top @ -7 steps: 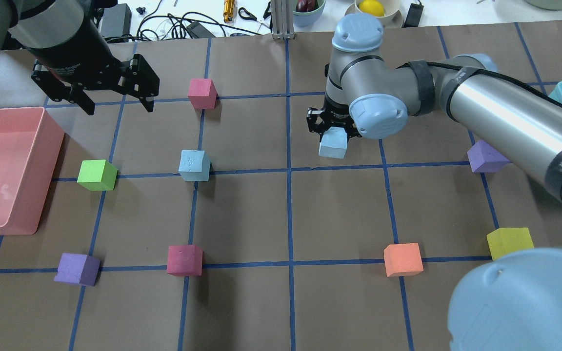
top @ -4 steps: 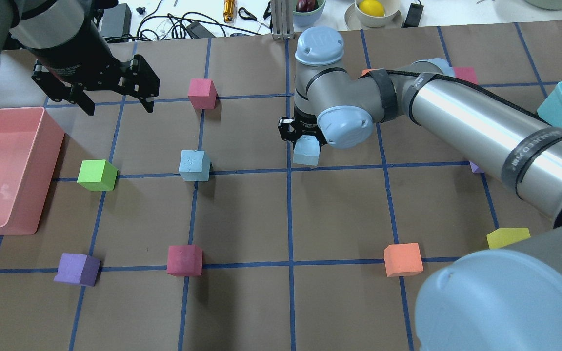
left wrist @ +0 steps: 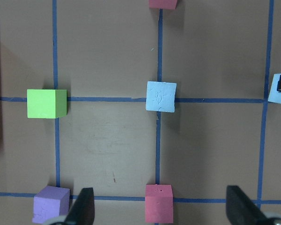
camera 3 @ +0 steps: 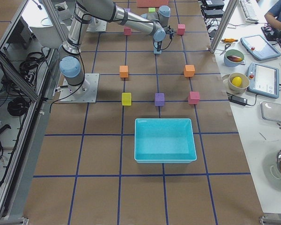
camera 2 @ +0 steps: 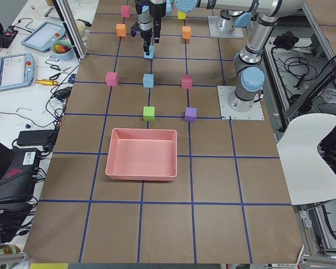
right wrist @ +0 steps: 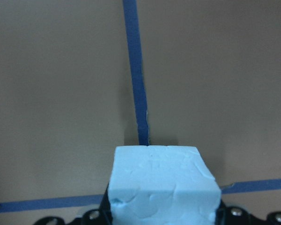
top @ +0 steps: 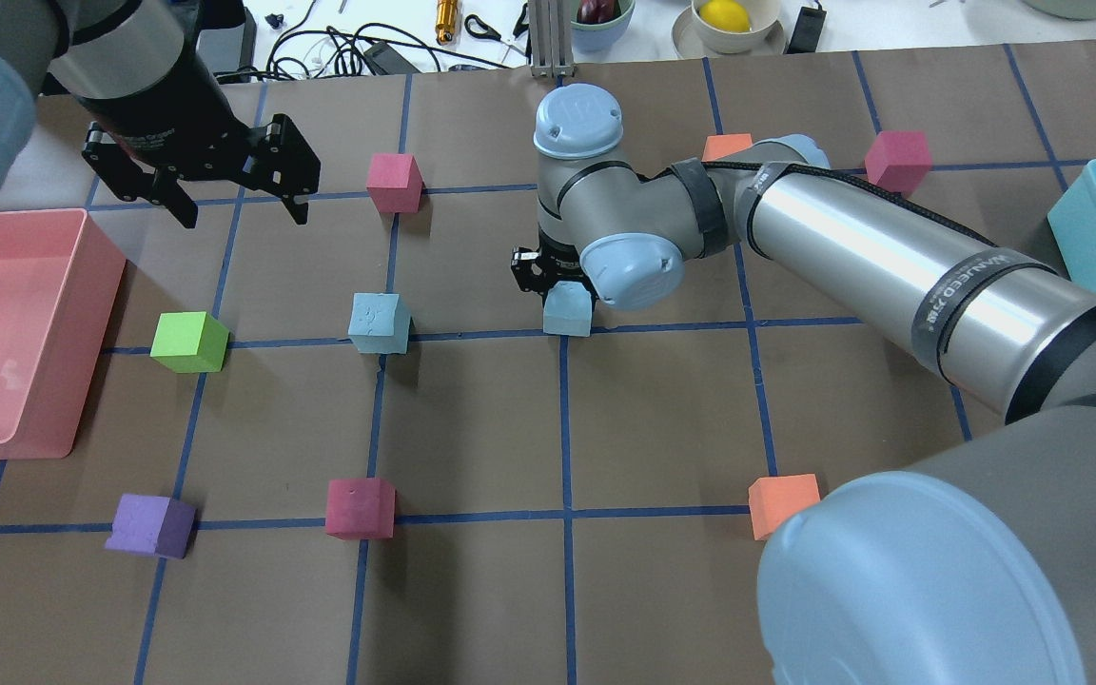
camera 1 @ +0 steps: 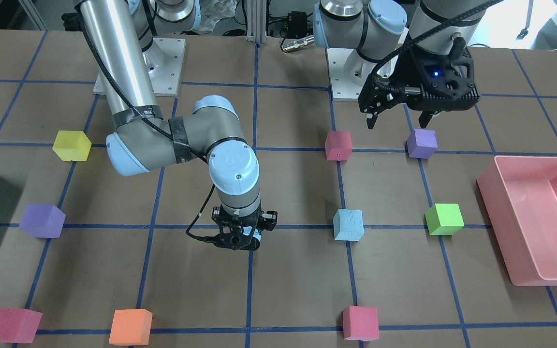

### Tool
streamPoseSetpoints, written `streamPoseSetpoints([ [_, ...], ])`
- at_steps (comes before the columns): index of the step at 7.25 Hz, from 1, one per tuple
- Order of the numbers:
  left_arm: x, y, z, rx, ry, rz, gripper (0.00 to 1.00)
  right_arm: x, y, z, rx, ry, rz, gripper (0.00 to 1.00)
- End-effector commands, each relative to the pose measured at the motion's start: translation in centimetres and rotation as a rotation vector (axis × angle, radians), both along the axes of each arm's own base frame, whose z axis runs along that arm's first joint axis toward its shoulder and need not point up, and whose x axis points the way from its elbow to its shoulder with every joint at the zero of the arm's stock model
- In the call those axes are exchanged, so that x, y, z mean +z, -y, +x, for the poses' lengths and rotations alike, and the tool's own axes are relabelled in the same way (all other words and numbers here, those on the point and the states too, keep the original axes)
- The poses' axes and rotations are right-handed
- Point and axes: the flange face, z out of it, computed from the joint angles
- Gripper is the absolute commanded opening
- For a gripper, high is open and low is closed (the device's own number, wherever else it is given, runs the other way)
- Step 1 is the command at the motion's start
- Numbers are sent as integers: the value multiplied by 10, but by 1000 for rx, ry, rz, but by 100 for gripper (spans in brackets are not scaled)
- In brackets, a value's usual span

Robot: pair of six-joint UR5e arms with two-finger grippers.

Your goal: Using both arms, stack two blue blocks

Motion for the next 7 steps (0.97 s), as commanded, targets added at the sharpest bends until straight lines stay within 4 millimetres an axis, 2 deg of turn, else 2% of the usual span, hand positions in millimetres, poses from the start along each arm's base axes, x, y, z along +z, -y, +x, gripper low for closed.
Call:
streamPoseSetpoints([
  [1,-28,6,0,-3,0,25,100,-3,0,2,6,2,-5,0],
  [2,-45,9,-1,-6,-1,-7,100,-3,0,2,6,2,-5,0],
  [3,-75,12,-1,-3,-5,-26,100,-3,1,3,12,4,-11,4],
  [4,-107,11,-1,1,-7,-35,100,-3,2,3,13,9,-25,27],
  [5,-131,20,-1,1,-10,-85,100,-5,3,3,12,12,-37,94],
  [6,-159,28,-2,-1,-10,-89,100,-6,3,3,1,14,-44,100],
  [7,-180,31,-3,1,-9,-53,100,-6,2,3,-3,14,-42,100],
])
